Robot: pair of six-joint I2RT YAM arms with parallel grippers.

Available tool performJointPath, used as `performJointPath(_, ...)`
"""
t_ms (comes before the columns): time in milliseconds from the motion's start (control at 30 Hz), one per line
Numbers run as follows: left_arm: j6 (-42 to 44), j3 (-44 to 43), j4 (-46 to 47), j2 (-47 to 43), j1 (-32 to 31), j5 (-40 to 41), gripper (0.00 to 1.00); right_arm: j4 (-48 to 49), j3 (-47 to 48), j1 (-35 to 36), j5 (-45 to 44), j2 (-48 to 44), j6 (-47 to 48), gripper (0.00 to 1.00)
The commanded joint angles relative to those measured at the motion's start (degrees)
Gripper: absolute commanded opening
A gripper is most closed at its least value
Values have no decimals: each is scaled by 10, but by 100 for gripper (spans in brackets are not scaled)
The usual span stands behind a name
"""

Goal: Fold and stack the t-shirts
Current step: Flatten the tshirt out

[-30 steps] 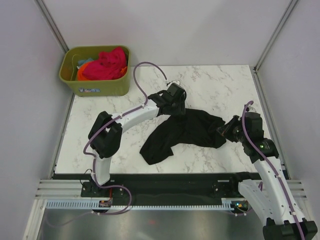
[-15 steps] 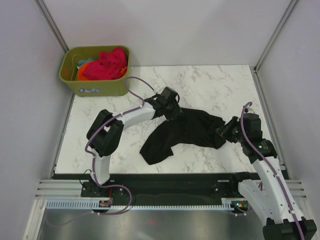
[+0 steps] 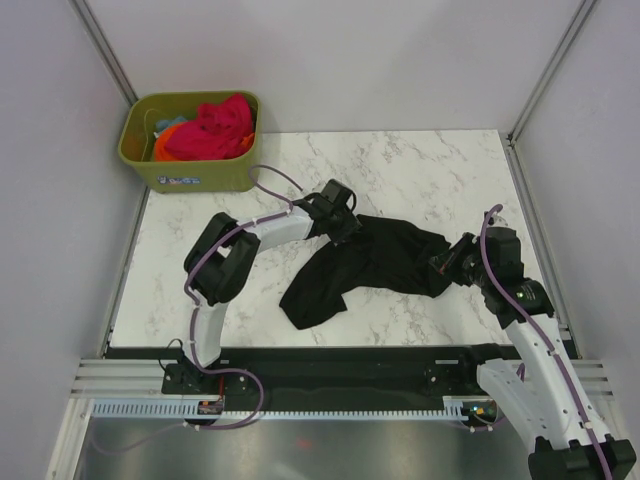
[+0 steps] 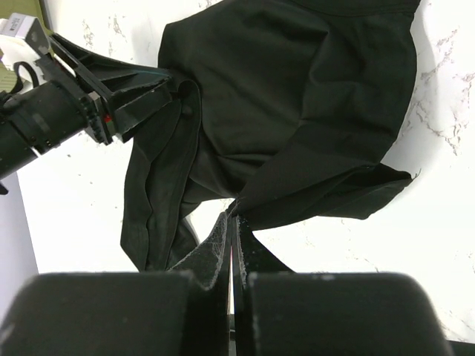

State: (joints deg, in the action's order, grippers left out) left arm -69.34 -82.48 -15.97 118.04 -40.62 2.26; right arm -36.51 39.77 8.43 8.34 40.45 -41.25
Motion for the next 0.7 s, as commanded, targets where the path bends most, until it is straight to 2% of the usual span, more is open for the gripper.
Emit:
performJointPath(0,-32,2,27,11,5,-4,45,22,-5,4,0,-4,-8,0)
performJointPath(33,-30,2,27,8,5,-3,34,23,-5,3,-2,-5,-6,0)
performJointPath(233,39,-14,8,-43,7,20,2,21,0,0,-52,10,2,0)
performJointPath(400,170,-82,-82,-119,20,9,2,15,74,-7,-163,80,10,0)
performJointPath(500,248,-117,-144,-174,40,9,2,14,175,-21,-202,158,8,0)
performJointPath(600,335,-168,-200,-227,77,-8,2,7,331,-48,-223,257,23,0)
performJointPath(633,386,-187,-216,-239,92,1,2,-1,429,-64,-221,310,28,0)
performJointPath(667,415,-225,-230,-251,98,9,2,-17,483,-72,-220,336,31,0)
